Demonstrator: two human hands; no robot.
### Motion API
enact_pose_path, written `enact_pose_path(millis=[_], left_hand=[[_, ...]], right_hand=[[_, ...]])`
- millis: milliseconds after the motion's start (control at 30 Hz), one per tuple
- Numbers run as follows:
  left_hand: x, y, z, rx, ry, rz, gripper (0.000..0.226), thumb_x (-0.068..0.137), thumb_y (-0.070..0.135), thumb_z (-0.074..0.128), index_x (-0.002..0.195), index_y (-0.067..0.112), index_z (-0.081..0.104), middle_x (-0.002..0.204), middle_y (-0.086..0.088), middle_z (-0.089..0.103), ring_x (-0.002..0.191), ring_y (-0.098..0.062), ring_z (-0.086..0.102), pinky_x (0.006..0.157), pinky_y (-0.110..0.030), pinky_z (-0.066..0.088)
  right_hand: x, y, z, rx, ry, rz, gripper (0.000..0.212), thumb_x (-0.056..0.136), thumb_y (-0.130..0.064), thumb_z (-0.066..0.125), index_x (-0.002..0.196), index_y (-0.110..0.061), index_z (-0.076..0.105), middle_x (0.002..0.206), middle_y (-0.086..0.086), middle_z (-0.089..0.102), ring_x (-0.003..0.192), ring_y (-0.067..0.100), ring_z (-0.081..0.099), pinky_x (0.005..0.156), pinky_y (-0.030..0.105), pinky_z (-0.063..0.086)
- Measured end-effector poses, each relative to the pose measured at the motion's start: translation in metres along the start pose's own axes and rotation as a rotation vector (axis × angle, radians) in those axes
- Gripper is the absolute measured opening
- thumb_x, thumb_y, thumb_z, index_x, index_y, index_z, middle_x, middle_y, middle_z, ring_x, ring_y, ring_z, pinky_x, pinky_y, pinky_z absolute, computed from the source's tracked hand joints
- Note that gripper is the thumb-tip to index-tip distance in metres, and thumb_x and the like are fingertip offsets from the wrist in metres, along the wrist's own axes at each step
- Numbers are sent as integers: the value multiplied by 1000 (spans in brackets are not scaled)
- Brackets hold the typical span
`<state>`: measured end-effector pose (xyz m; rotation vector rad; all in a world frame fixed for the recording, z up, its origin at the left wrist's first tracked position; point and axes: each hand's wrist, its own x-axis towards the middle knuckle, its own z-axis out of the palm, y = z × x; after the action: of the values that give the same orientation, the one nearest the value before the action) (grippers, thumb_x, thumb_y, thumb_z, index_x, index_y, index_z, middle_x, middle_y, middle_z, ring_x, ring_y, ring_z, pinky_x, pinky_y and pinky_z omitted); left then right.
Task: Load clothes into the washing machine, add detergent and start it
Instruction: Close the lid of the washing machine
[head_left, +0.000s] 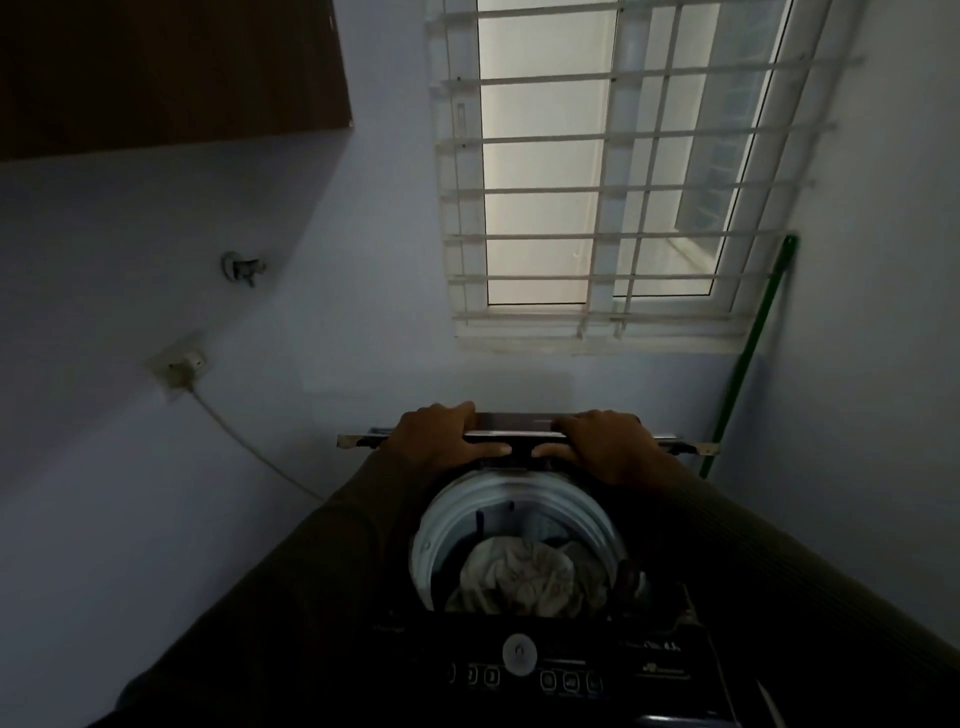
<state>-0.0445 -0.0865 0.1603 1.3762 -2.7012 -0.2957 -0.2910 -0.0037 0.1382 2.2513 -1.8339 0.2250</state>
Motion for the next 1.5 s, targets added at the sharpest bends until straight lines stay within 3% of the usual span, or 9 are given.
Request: enact_pose_path(millis=[100, 233, 333, 467, 667, 733, 933, 1033, 1500], left_hand=[[-14, 1, 15, -15, -75, -12, 80, 69, 89, 50, 118, 27, 62, 120, 0, 65, 107, -21, 61, 88, -33, 49], [-30, 2, 36, -11, -59, -37, 75, 70, 85, 56, 101, 17, 65, 100, -1, 64, 97, -24, 64, 82, -36, 53], [-40, -6, 56, -45, -125, -19, 81, 63, 90, 57, 103, 20, 64, 97, -1, 67, 87, -21, 64, 79, -38, 56], [-61, -13, 93, -30, -175, -20, 104, 53, 97, 51, 127, 23, 56, 130, 0, 58, 117, -23, 57, 102, -45, 46], [-83, -1, 109, 4, -267, -81, 107, 74, 87, 44, 151, 16, 29, 159, -6, 27, 146, -24, 25, 121, -52, 9], [-87, 0, 114, -20, -255, -118, 104, 77, 88, 36, 151, 16, 29, 160, -5, 26, 147, -22, 23, 122, -50, 8], [-93, 0, 135, 9, -238, -128, 96, 85, 82, 29, 153, 14, 26, 161, -6, 23, 149, -22, 18, 122, -48, 5], [-95, -2, 144, 1, -224, -132, 87, 90, 76, 30, 153, 16, 27, 161, -6, 24, 149, -22, 18, 122, -48, 5], [-97, -11, 178, -11, -173, -140, 84, 91, 73, 32, 154, 18, 25, 162, -5, 22, 150, -22, 16, 122, -46, 6]], right_hand=[[-12, -5, 10, 94, -97, -19, 87, 78, -90, 17, 111, -24, 62, 115, 3, 68, 100, 26, 66, 78, 38, 52], [-26, -14, 20, 89, -297, 28, 82, 82, -86, 29, 110, -15, 61, 112, 9, 61, 101, 28, 60, 71, 32, 37], [-41, -22, 30, 158, -404, 98, 87, 69, -95, 33, 104, -19, 56, 103, 5, 54, 91, 25, 55, 73, 36, 48], [-64, -36, 48, 237, -507, 139, 98, 61, -93, 50, 130, -24, 48, 123, 5, 51, 107, 24, 52, 90, 44, 49], [-84, -54, 64, 317, -493, 203, 113, 57, -86, 62, 147, -23, 34, 145, 7, 40, 129, 27, 39, 107, 49, 39], [-86, -58, 68, 331, -502, 233, 119, 52, -93, 56, 146, -23, 36, 145, 7, 40, 130, 26, 39, 108, 48, 39], [-96, -70, 86, 318, -456, 319, 87, 81, -84, 28, 133, -18, 49, 136, 10, 47, 124, 27, 45, 106, 46, 38], [-100, -74, 99, 277, -420, 335, 94, 76, -87, 12, 126, -17, 52, 132, 10, 50, 125, 29, 45, 108, 49, 35], [-116, -93, 125, 279, -349, 415, 72, 95, -64, 34, 145, -13, 38, 151, 13, 37, 142, 28, 31, 120, 50, 16]])
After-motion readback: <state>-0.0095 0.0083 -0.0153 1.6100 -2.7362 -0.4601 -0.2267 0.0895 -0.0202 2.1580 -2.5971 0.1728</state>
